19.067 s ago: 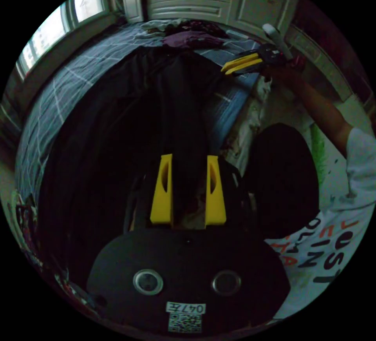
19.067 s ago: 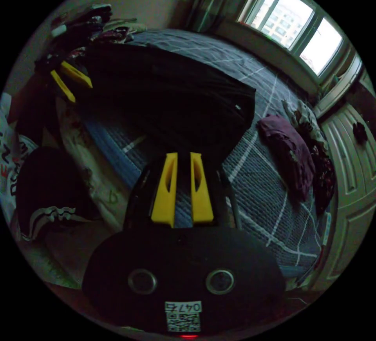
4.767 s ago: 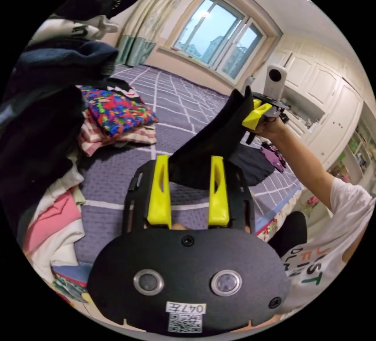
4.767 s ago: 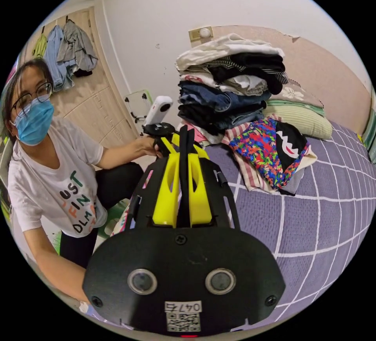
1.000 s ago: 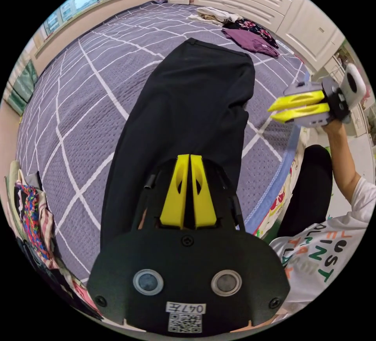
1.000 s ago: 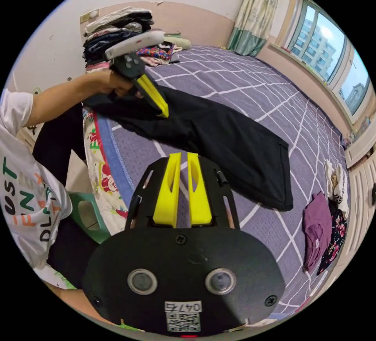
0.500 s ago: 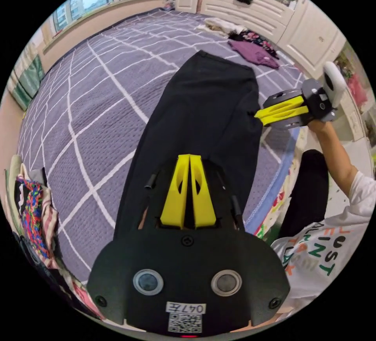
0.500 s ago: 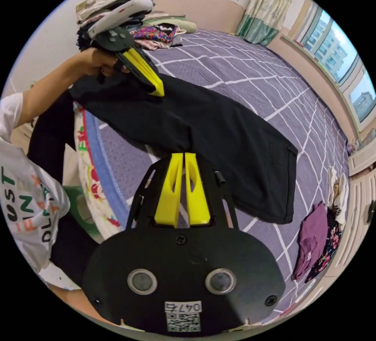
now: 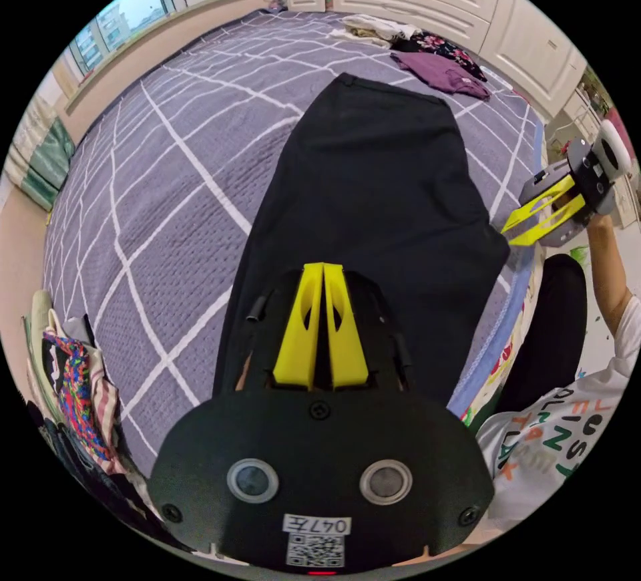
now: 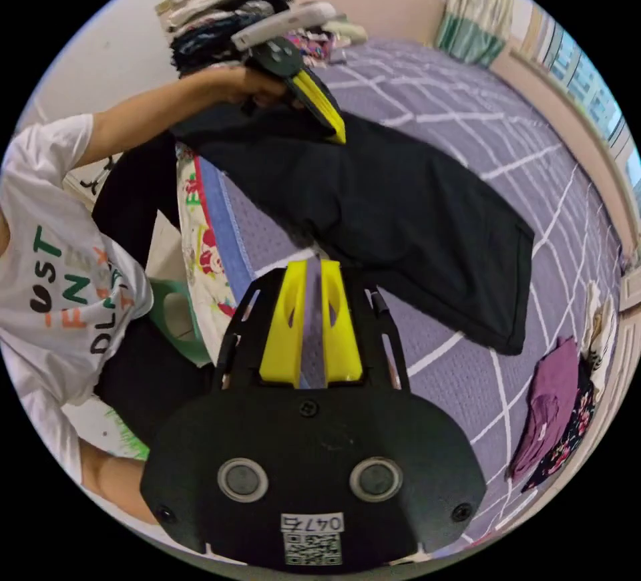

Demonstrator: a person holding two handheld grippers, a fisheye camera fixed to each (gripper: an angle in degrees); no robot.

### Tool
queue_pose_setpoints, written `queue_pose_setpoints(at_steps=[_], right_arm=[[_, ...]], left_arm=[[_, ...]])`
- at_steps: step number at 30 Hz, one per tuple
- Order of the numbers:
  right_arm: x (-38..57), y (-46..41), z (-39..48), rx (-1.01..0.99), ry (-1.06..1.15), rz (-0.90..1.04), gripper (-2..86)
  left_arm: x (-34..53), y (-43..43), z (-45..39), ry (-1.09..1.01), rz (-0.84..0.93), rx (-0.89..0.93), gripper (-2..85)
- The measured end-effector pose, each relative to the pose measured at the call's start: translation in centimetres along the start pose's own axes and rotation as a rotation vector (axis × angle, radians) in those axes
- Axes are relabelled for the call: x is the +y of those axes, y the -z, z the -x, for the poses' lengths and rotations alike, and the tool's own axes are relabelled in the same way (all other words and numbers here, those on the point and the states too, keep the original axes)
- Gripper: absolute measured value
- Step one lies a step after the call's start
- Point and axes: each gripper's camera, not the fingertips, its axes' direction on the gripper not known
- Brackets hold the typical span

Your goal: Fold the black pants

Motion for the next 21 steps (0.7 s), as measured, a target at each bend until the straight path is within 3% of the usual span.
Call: queue_pose_setpoints(at_steps=[2,5,8,11,16,19,21], right_arm=[[0.4,0.7,2.1,0.062,0.049,-0.136,3.2],[-0.7,-0.5,3.4,0.153,0.089,-0.119,2.7],[-2.8,-1.3,2.2,0.208,0.04,-0.121,1.0],[-5.7,-0.3,-1.0,0.067,-0.064,-0.112,0.5],[-6.7,0.2,-4.7,-0.105,-0.18,-0.101,0.7],[-4.7,2.2,-4.1,-0.07,-0.213,-0.21,0.8],[-3.6,2.8,-3.3,-0.025,-0.228,-0.23,0.9]], left_arm=[[0.7,1.4,-0.8,-0.024,-0.068,-0.006,-0.8],[1.0,2.7,-2.3,-0.093,-0.139,-0.014,-0.8],[0.2,1.3,-2.2,-0.098,-0.078,-0.083,-0.8],[-0.2,-1.5,-1.1,-0.074,0.042,-0.045,-0.8],[1.2,-1.4,0.2,-0.041,-0.004,0.016,-0.8],[2.4,-0.1,0.1,-0.026,-0.042,-0.013,-0.8],[4.1,2.5,-1.1,-0.089,-0.174,0.079,-0.8]])
